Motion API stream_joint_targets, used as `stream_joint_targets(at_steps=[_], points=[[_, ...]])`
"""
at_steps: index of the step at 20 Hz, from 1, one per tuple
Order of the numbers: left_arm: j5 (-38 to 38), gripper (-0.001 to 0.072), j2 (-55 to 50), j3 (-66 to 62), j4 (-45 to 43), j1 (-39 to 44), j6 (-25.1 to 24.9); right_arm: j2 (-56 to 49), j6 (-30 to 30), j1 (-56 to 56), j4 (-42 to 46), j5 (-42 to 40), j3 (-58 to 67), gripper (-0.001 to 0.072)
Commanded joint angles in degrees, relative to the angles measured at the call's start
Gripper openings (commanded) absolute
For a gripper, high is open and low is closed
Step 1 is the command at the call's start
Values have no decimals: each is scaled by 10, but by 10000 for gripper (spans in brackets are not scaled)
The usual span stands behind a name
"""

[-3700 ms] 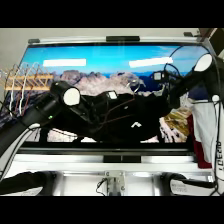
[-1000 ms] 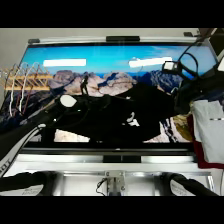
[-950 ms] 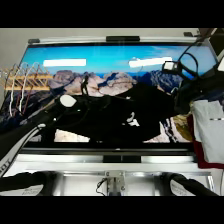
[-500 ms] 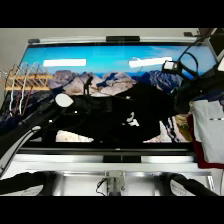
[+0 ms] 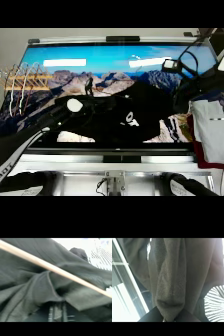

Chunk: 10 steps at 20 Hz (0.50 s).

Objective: Fold the shirts.

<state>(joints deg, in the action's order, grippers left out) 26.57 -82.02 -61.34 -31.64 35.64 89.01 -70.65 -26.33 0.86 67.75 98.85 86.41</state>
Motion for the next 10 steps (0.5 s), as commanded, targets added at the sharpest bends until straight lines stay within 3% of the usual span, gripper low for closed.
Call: stream_joint_targets(at_steps=[1, 7, 10], points=[[-7, 61, -9, -1, -3, -4, 24, 0, 0, 0, -10, -4, 0, 61], [-3, 44, 1, -1, -20, -18, 32, 0, 0, 0, -8, 3, 0, 61], [56, 43, 31, -1, -85, -80, 33, 1, -10, 0, -8, 11, 0, 61]])
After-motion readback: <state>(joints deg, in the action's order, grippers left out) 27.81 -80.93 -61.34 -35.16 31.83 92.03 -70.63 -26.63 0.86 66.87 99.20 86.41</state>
